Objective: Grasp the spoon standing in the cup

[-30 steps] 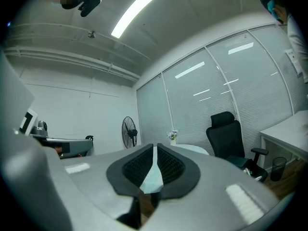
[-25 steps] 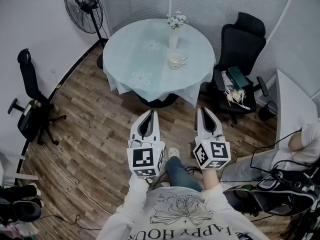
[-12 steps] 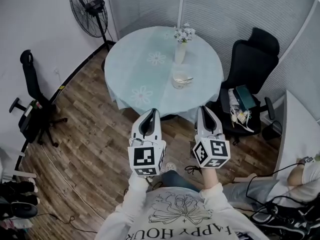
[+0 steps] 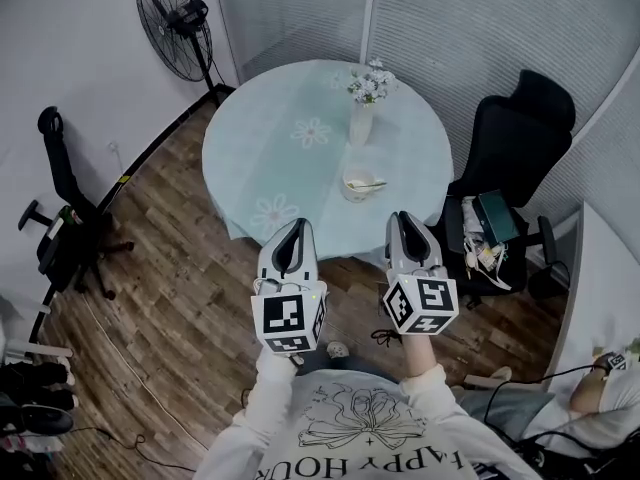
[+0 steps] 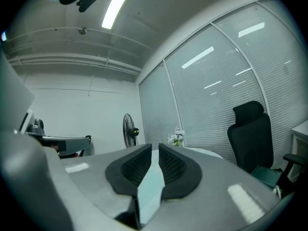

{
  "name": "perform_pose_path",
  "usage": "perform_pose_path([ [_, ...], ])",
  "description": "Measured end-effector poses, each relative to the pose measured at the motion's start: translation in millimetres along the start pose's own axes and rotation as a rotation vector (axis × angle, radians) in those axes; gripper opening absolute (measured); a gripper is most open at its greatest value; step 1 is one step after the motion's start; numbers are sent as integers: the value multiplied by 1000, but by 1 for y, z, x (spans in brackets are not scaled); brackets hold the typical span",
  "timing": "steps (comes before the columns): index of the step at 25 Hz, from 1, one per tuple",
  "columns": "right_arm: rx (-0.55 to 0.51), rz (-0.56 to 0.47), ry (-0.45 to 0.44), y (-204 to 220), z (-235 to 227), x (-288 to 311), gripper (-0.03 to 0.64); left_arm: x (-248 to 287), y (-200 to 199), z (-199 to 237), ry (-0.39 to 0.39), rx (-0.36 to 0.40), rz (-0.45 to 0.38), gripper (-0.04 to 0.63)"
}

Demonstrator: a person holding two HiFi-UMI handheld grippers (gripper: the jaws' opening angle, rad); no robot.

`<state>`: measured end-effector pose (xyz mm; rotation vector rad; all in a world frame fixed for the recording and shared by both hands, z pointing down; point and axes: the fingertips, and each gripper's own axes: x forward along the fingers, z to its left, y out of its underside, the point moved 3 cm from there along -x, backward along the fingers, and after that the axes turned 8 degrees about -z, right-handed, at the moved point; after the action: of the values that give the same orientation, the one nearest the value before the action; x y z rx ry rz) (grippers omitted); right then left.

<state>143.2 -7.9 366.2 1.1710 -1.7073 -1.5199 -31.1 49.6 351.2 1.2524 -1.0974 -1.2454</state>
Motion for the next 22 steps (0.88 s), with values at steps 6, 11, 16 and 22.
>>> perform_pose_path([
  [6, 28, 28, 17, 12, -20, 20, 55, 21, 13, 6, -25, -4, 40, 6],
  [11, 35, 41, 16, 21, -24, 36, 70, 36, 22, 15, -29, -4, 58, 6],
  [16, 36, 60, 40, 36, -31, 56, 77, 56, 33, 26, -20, -13, 74, 6],
  [22, 38, 75, 78, 49, -39, 90, 86, 95, 45, 43, 18, -21, 91, 6],
])
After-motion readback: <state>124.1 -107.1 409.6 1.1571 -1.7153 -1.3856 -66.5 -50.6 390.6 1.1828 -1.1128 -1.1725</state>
